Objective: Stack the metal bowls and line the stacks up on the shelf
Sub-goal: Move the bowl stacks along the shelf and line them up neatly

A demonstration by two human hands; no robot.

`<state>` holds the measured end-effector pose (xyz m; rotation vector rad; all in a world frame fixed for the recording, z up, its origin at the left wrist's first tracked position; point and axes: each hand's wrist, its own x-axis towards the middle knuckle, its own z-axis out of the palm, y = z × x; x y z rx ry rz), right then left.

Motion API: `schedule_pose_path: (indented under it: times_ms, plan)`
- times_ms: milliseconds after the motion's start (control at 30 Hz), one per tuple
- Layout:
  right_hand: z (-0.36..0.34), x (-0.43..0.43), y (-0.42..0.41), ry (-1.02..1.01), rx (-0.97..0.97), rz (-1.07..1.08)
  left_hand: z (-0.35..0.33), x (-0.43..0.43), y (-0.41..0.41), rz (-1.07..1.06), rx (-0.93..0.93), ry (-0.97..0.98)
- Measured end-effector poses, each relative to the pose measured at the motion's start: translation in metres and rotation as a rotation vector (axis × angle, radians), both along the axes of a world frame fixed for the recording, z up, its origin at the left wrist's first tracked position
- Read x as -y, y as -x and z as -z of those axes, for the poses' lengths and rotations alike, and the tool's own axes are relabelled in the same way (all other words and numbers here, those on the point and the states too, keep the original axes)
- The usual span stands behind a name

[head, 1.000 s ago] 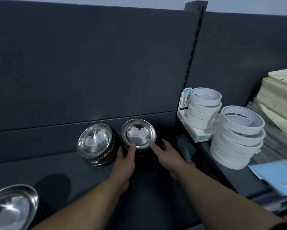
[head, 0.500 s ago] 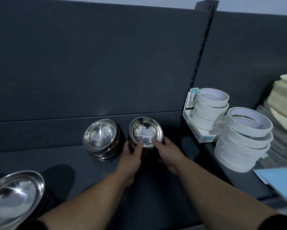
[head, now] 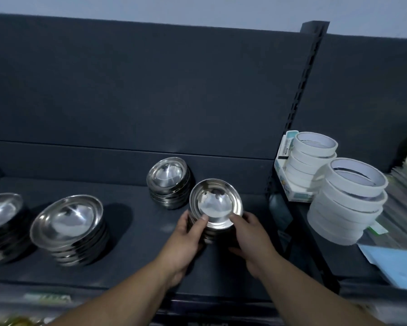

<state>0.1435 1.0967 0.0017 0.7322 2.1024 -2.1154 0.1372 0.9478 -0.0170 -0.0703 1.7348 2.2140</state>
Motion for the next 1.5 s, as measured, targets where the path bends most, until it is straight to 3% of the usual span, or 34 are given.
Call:
schedule_pose_path:
  times_ms: [533, 767, 1000, 1167, 1300, 1500]
  plan:
    - [-0.004, 0.051, -0.049, 0.086, 0.078, -0.369, -0.009, 0.082, -0.061, -0.156, 0.089, 0.101]
    - [-0.005, 0.073, -0.052, 0.078, 0.075, -0.405, -0.014, 0.113, -0.058, -0.143, 0.135, 0.138]
    - [-0.005, 0.081, -0.058, -0.022, 0.035, -0.299, -0.012, 0.128, -0.051, -0.054, 0.197, 0.199]
    - [-0.003, 0.082, -0.06, -0.031, 0.01, -0.212, -0.012, 0.135, -0.051, -0.217, 0.032, 0.44]
    - [-0.007, 0.083, -0.059, -0.032, -0.027, -0.181, -0.033, 0.134, -0.048, -0.301, -0.171, 0.785]
    - [-0.011, 0.088, -0.054, -0.125, -0.074, -0.162, -0.041, 0.137, -0.035, -0.293, -0.242, 0.901]
